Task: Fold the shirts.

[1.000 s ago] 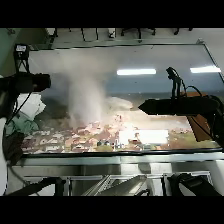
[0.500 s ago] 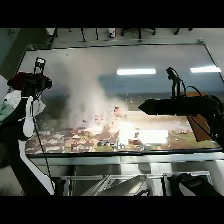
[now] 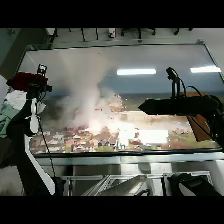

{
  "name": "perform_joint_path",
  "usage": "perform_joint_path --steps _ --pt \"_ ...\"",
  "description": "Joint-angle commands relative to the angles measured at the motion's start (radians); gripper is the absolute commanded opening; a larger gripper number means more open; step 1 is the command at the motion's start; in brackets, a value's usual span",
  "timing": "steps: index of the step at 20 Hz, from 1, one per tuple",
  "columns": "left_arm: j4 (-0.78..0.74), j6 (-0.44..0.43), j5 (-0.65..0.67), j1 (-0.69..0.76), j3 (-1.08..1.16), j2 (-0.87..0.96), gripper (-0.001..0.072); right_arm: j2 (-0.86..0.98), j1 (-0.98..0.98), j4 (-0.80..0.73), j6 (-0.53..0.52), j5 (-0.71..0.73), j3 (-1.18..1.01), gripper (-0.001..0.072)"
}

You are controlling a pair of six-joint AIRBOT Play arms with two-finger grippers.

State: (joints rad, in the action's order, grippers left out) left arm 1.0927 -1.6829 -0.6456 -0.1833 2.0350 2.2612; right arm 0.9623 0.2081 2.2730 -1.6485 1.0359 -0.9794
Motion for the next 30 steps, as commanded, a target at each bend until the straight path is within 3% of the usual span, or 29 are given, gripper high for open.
perform_joint_path --steps 1,8,12,14,16,18,23,24,25,26,30 --pt "0.004 0.051 -0.109 0.007 0.006 -0.082 0.0013 0.0 0.0 0.0 0.0 0.0 0.0 0.0019" --pt "0.175 0.068 -0.149 0.224 0.006 -0.558 0.0013 0.0 0.0 0.0 0.0 0.0 0.0 0.002" --pt "0.428 0.068 -0.435 0.384 0.005 -0.761 0.0014 0.0 0.0 0.0 0.0 0.0 0.0 0.002" --pt "0.587 0.068 -0.581 0.456 -0.023 -0.809 0.0014 0.0 0.0 0.0 0.0 0.0 0.0 0.002" --pt "0.692 0.073 -0.641 0.55 -0.13 -0.849 0.0014 0.0 0.0 0.0 0.0 0.0 0.0 0.002" --pt "0.698 0.135 -0.644 0.646 -0.254 -0.856 0.0014 0.0 0.0 0.0 0.0 0.0 0.0 0.0019" --pt "0.698 0.152 -0.628 0.79 -0.45 -0.774 0.0016 0.0 0.0 0.0 0.0 0.0 0.0 0.0019" --pt "0.701 0.154 -0.628 0.789 -0.452 -0.761 0.0194 0.0 0.0 0.0 0.0 0.0 0.0 0.002" --pt "0.708 0.165 -0.626 0.779 -0.45 -0.755 0.05 0.0 0.0 0.0 0.0 0.0 0.0 0.0019" --pt "0.718 0.19 -0.633 0.76 -0.439 -0.755 0.0618 0.0 0.0 0.0 0.0 0.0 0.0 0.002" --pt "0.714 0.188 -0.855 0.65 -0.311 -0.789 0.0617 0.0 0.0 0.0 0.0 -0.001 0.0 0.002"
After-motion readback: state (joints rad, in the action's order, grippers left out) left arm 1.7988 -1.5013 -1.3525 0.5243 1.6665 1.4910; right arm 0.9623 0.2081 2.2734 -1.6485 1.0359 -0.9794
